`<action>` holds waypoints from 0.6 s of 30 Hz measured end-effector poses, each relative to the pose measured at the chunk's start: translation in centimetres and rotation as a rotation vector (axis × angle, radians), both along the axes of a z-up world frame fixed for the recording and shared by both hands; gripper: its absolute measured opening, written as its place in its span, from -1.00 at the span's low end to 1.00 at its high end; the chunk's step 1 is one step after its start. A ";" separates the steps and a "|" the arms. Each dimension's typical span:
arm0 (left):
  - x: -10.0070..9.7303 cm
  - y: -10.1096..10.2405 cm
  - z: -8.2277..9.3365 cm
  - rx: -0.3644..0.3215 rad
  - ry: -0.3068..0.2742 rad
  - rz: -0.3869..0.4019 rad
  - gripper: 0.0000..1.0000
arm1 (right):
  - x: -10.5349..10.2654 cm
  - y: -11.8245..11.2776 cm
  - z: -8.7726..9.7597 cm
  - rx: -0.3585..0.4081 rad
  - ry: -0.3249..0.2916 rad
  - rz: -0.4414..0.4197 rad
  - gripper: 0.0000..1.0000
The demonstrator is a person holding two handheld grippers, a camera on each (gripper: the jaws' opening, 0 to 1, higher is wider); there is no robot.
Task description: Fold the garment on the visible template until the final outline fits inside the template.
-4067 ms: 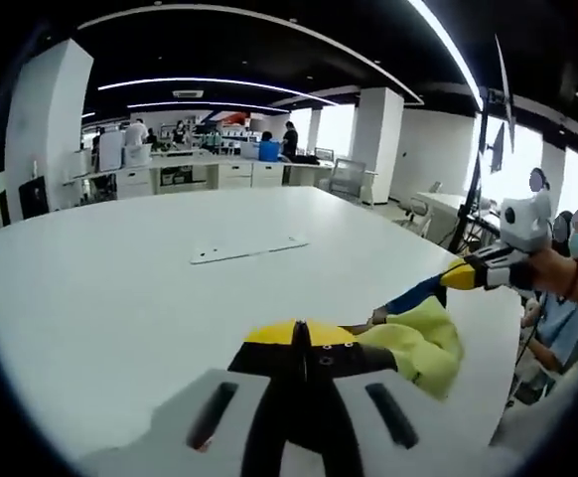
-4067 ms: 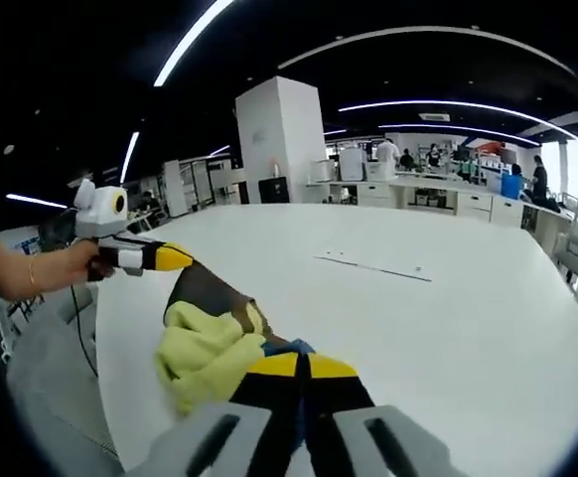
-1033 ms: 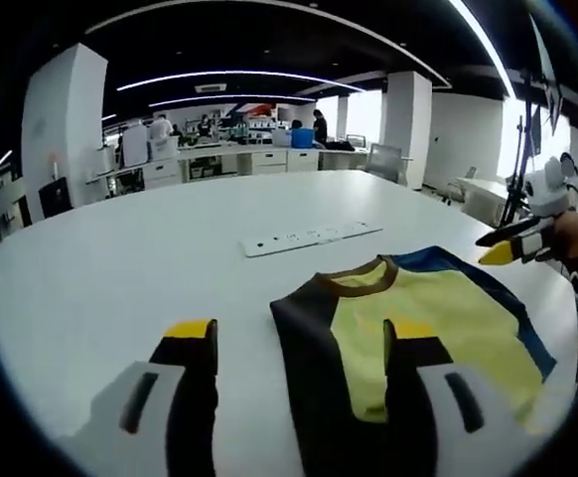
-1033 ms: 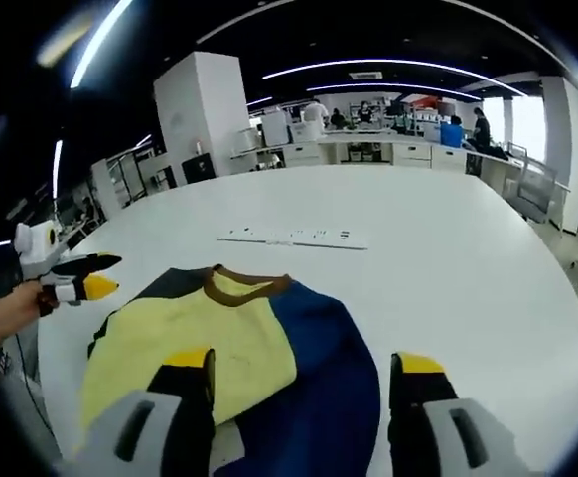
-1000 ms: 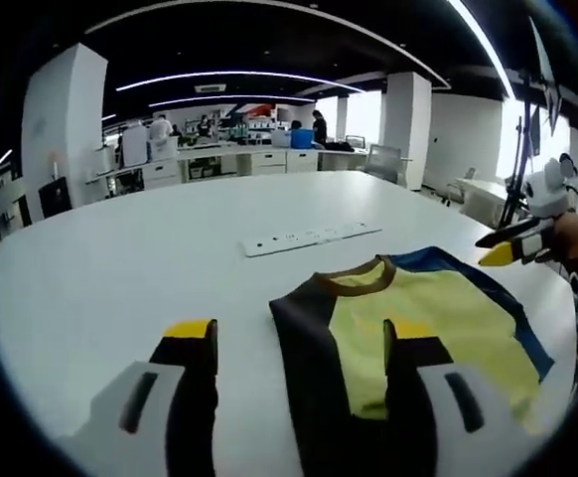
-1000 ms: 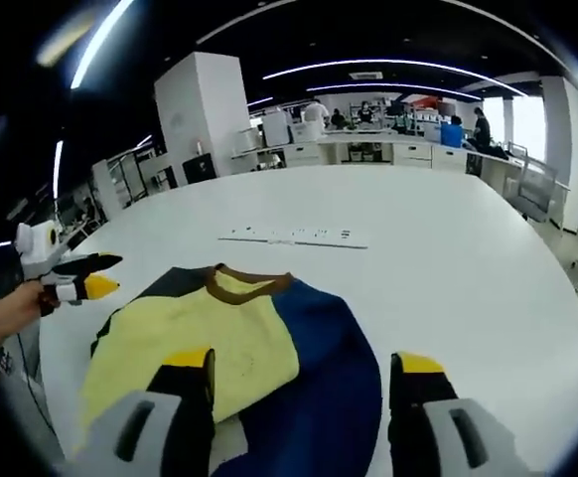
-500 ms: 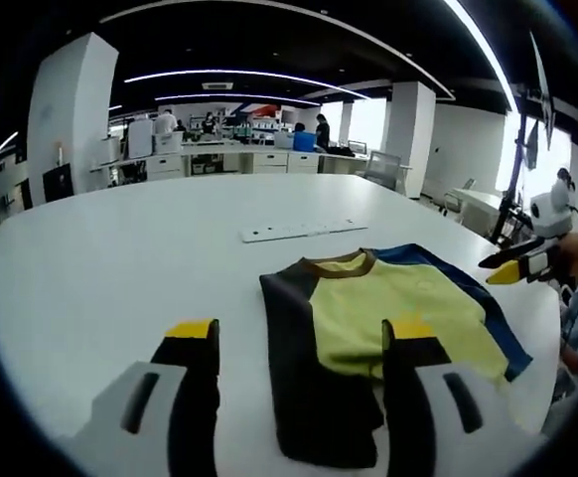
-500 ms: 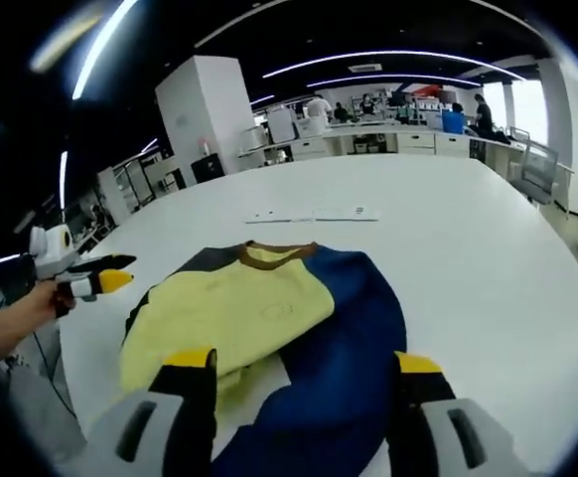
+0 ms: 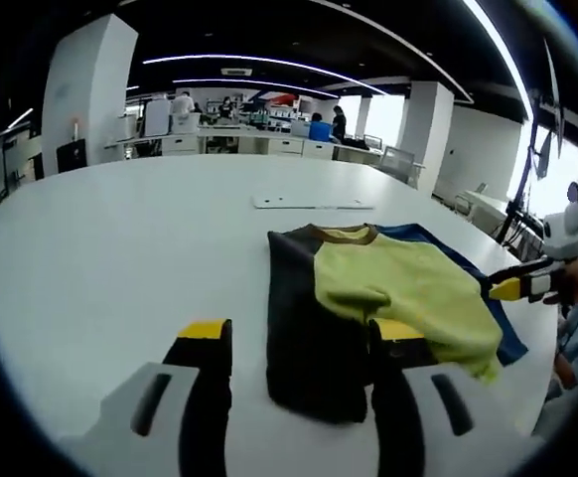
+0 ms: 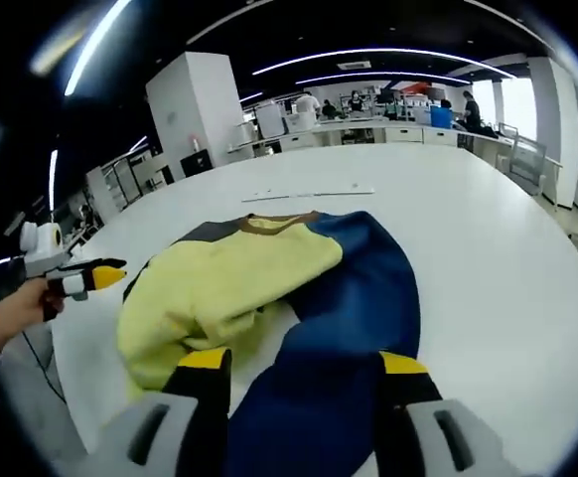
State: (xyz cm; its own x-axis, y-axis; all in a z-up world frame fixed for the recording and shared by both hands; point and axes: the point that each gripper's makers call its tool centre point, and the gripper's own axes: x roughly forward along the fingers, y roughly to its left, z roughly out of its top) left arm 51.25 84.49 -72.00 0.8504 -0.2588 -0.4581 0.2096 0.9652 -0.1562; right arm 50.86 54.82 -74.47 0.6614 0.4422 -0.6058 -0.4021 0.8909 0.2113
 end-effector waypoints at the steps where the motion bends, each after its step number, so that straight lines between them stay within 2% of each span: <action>1: -0.1 0.3 -0.3 0.005 0.012 0.008 0.00 | -0.1 0.1 -0.1 -0.002 0.001 0.003 0.07; 7: -0.6 1.2 -2.3 0.022 0.061 0.038 -0.14 | -0.1 0.0 -1.4 -0.060 -0.005 -0.037 -0.06; 9: -0.8 1.2 -2.8 0.014 0.072 0.039 -0.12 | 0.2 -0.6 -1.7 -0.123 -0.033 -0.057 -0.14; 14: -0.9 1.0 -3.4 0.008 0.086 0.035 -0.18 | 0.6 -0.4 -2.1 -0.105 -0.036 -0.098 -0.31; 18: -1.1 0.5 -4.0 -0.015 0.123 0.044 -0.38 | 0.6 -0.6 -2.4 -0.104 -0.020 -0.122 -0.56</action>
